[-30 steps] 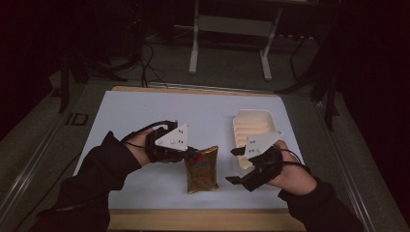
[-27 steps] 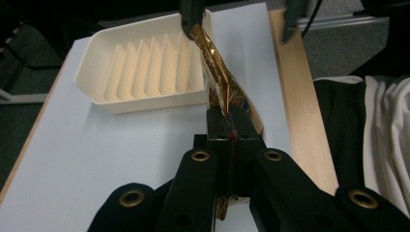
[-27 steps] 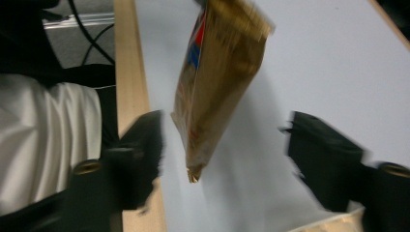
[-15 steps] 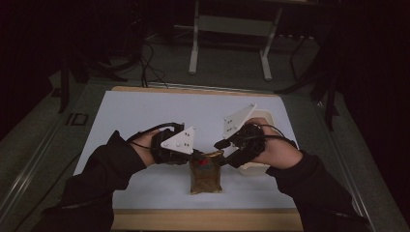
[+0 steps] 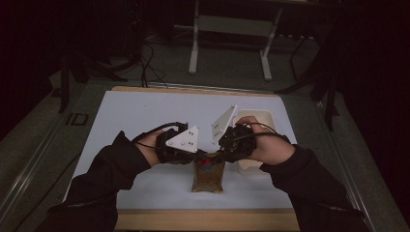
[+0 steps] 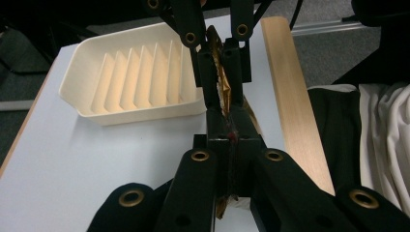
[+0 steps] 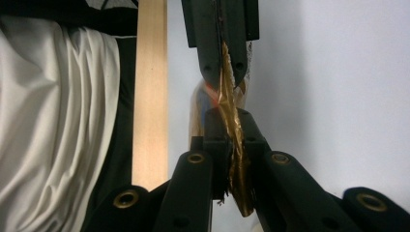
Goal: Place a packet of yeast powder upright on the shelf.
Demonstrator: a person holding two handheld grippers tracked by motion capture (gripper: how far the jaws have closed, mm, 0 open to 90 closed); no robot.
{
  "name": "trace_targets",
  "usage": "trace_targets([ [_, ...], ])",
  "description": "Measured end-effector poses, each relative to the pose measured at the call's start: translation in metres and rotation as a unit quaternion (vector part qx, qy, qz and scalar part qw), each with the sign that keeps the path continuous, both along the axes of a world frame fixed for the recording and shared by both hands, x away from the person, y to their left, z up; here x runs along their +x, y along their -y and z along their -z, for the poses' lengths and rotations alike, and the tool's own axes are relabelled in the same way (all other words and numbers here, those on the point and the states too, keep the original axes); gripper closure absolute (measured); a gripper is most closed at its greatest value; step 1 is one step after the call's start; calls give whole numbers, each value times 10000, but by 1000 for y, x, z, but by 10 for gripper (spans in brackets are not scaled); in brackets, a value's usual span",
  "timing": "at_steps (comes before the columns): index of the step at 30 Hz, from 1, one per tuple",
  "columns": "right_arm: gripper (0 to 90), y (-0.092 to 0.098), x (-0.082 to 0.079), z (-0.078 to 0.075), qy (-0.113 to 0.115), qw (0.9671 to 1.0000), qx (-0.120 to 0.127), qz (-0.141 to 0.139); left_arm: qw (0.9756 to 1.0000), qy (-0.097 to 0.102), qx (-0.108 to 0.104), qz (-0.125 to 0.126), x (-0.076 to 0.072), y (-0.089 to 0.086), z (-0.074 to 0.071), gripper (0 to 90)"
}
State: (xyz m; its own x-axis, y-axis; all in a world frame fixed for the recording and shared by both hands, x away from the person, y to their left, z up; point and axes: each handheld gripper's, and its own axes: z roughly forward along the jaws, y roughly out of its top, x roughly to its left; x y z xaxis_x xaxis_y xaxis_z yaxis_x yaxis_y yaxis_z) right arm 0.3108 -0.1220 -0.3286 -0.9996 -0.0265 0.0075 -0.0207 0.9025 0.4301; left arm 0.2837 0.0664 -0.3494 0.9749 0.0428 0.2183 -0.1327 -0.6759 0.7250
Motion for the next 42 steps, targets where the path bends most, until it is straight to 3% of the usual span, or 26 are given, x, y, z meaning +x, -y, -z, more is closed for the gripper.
trace_targets([
  [6, 890, 3, -1, -2, 66, 10000, 16, -56, 9999, -57, -132, -6, 2, 0, -1, 880],
  [8, 891, 4, 0, -4, 77, 9999, 69, -65, 9996, -157, -231, -48, 3, -1, -2, 857],
  [11, 891, 5, 1, -7, 132, 9999, 88, -65, 9989, -309, -312, -139, 4, -3, -4, 756],
  [16, 890, 10, 2, -17, 274, 9994, 207, -63, 9965, -295, -630, -459, 7, -11, -3, 554],
  [18, 890, 13, 2, -21, 354, 9991, 234, -63, 9933, -334, -836, -719, 8, -17, -3, 439],
  [21, 890, 17, 4, -26, 424, 9987, 253, -104, 9873, -468, -1146, -1000, 11, -27, 0, 362],
  [23, 890, 18, 5, -28, 464, 9985, 247, -164, 9816, -629, -1311, -1240, 11, -34, 4, 269],
  [25, 889, 20, 7, -29, 536, 9979, 291, -214, 9796, -529, -1407, -1333, 9, -41, 9, 218],
  [26, 889, 22, 7, -30, 636, 9971, 341, -222, 9791, -516, -1422, -1358, 9, -42, 10, 142],
  [28, 888, 24, 8, -32, 705, 9965, 382, -237, 9759, -491, -1571, -1434, 7, -48, 17, 115],
  [30, 888, 27, 10, -34, 683, 9966, 398, -216, 9739, -657, -1619, -1449, 5, -53, 23, 28],
  [36, 887, 38, 16, -42, 1011, 9930, 571, -207, 9594, -890, -2191, -1541, -4, -69, 46, 23],
  [37, 887, 38, 16, -42, 1011, 9930, 571, -207, 9594, -890, -2191, -1541, -4, -69, 46, 23],
  [38, 887, 41, 17, -44, 1094, 9921, 584, -192, 9525, -961, -2410, -1595, -8, -77, 57, 23],
  [40, 886, 50, 21, -50, 1247, 9900, 654, -118, 9491, -971, -2529, -1605, -12, -82, 66, 23],
  [42, 886, 57, 24, -52, 1324, 9891, 642, -60, 9480, -912, -2557, -1662, -16, -87, 75, 23],
])
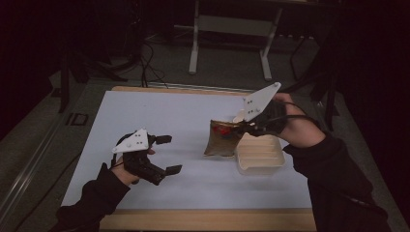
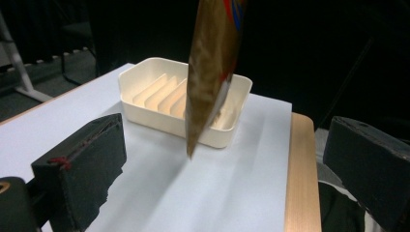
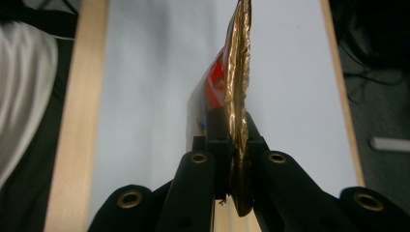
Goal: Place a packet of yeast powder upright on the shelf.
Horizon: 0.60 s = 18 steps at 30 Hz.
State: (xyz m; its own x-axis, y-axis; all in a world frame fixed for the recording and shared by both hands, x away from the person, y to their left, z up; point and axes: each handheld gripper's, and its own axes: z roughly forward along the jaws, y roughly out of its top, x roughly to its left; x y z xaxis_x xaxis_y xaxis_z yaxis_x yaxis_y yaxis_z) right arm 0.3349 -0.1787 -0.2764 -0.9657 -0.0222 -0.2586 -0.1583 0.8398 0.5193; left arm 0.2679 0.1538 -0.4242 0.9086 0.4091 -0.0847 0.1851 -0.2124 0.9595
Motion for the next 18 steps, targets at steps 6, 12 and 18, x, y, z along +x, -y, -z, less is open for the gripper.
trace_targets([
  [6, 886, 22, 11, -7, 148, 9993, -63, 338, 9999, 65, -108, -89, -10, -12, 25, 25],
  [12, 885, 44, 21, -9, 321, 9976, -121, 594, 9996, -120, -66, -234, -13, -21, 45, 25],
  [18, 885, 61, 32, -4, 392, 9959, -197, 791, 9991, -204, -81, -358, -14, -28, 57, 25],
])
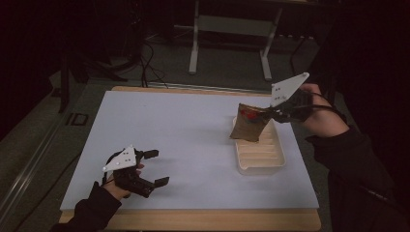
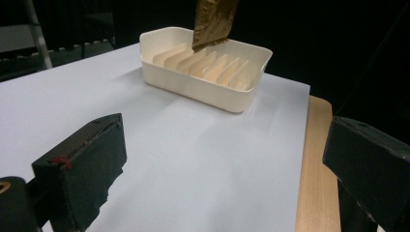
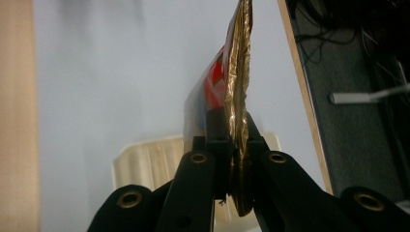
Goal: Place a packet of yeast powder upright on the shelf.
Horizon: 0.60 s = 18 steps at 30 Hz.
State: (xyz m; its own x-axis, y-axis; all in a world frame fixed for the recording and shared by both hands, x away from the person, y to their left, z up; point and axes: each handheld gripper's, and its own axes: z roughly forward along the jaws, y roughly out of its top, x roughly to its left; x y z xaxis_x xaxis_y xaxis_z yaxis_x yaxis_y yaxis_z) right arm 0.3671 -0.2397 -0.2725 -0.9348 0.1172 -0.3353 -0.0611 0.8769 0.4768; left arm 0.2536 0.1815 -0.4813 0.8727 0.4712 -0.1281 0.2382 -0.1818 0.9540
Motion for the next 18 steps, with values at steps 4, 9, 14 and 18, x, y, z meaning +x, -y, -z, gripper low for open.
trace_targets([
  [4, 885, 9, 9, 7, -72, 9999, -29, 144, 10000, -27, 20, -9, -1, -1, 6, 25],
  [9, 885, 17, 17, 20, -153, 9993, -218, 251, 9999, -119, -43, -54, 1, -4, 12, 25],
  [14, 884, 20, 23, 28, -229, 9990, -261, 273, 9999, -130, -51, -65, 2, -5, 14, 25],
  [18, 883, 20, 30, 35, -237, 9980, -448, 370, 9999, -120, -51, -56, 3, -4, 14, 25],
])
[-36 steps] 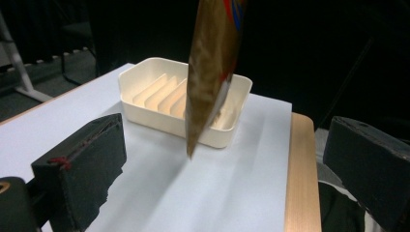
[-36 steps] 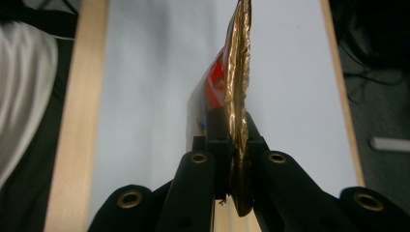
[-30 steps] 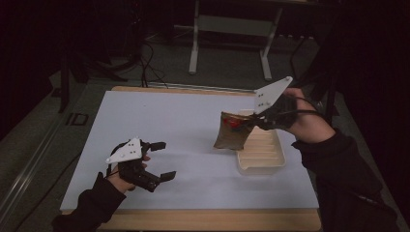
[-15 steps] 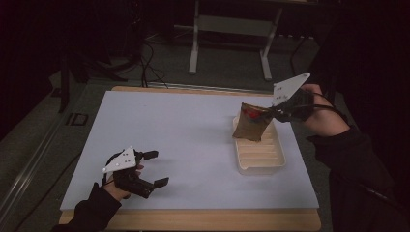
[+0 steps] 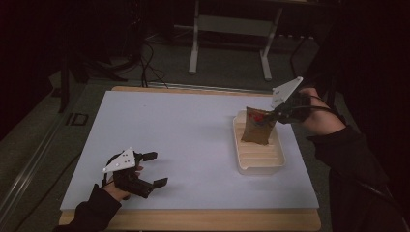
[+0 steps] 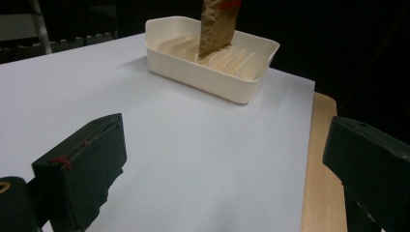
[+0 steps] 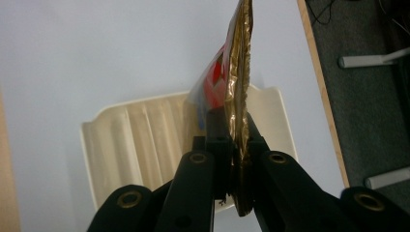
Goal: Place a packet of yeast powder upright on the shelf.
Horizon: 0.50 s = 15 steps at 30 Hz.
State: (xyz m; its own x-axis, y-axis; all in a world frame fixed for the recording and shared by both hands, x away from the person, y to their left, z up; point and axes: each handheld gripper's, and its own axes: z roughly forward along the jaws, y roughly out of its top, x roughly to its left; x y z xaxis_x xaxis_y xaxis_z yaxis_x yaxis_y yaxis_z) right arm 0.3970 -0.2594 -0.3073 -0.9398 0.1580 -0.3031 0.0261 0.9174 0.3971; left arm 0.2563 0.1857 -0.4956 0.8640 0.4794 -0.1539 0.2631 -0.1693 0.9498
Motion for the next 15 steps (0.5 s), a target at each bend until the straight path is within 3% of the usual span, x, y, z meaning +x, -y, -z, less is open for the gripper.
trace_targets([
  [7, 881, -5, 5, 6, 23, 10000, -11, 13, 10000, -33, 0, 20, 0, 1, 3, 25],
  [15, 877, -12, 9, 22, -152, 9999, 8, -57, 10000, -55, -45, -14, 1, -1, 5, 25],
])
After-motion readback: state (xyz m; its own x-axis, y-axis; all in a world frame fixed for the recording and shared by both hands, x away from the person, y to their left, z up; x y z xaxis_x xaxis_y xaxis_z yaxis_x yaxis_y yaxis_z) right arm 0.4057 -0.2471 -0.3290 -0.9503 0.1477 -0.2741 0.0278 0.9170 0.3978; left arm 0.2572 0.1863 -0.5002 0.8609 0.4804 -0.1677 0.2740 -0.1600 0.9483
